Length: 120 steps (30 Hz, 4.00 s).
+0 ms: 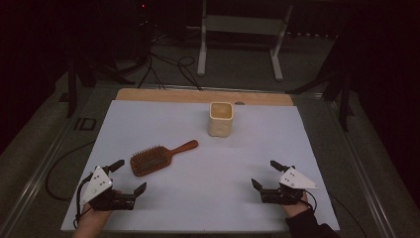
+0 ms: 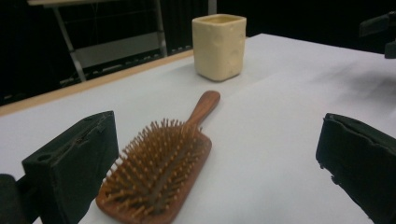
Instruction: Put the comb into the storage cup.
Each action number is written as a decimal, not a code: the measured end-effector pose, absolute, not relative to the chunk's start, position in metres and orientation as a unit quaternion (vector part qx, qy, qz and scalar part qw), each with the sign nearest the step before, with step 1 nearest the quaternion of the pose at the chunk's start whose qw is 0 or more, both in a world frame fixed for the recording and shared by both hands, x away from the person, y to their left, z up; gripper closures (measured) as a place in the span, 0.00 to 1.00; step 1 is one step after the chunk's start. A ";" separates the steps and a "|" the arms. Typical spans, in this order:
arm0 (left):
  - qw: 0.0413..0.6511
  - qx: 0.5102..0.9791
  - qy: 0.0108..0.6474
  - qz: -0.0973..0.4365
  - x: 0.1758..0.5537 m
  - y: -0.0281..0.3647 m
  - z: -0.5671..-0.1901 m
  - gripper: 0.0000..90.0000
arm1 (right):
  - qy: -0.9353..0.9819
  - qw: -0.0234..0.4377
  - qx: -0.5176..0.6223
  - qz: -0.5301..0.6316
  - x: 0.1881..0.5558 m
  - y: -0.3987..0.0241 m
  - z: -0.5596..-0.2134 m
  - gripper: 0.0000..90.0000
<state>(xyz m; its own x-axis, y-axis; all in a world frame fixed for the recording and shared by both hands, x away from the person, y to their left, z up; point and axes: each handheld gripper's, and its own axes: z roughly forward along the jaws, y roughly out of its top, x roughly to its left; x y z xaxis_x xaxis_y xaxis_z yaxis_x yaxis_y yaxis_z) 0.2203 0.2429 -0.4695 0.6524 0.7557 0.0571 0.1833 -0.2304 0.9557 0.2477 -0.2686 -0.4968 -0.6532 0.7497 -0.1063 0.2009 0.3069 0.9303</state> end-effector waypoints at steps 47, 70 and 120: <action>0.498 0.802 0.276 0.180 0.296 0.174 -0.393 0.00 | 0.754 0.260 0.313 0.516 0.246 -0.268 -0.495 0.10; 0.451 0.827 0.300 0.148 0.354 0.121 -0.417 0.01 | 0.753 0.255 0.306 0.524 0.246 -0.268 -0.495 0.10; 0.326 0.817 0.451 0.153 0.419 0.095 -0.479 0.83 | 0.754 0.248 0.303 0.528 0.245 -0.269 -0.494 0.10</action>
<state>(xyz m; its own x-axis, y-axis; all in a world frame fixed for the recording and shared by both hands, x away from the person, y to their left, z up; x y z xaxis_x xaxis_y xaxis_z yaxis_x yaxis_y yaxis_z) 0.4191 0.0950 -0.4786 0.5471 0.8359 -0.0442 0.6371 -0.3817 0.6696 0.2453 -0.2686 -0.4938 -0.6926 0.7193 -0.0544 0.1948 0.2592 0.9460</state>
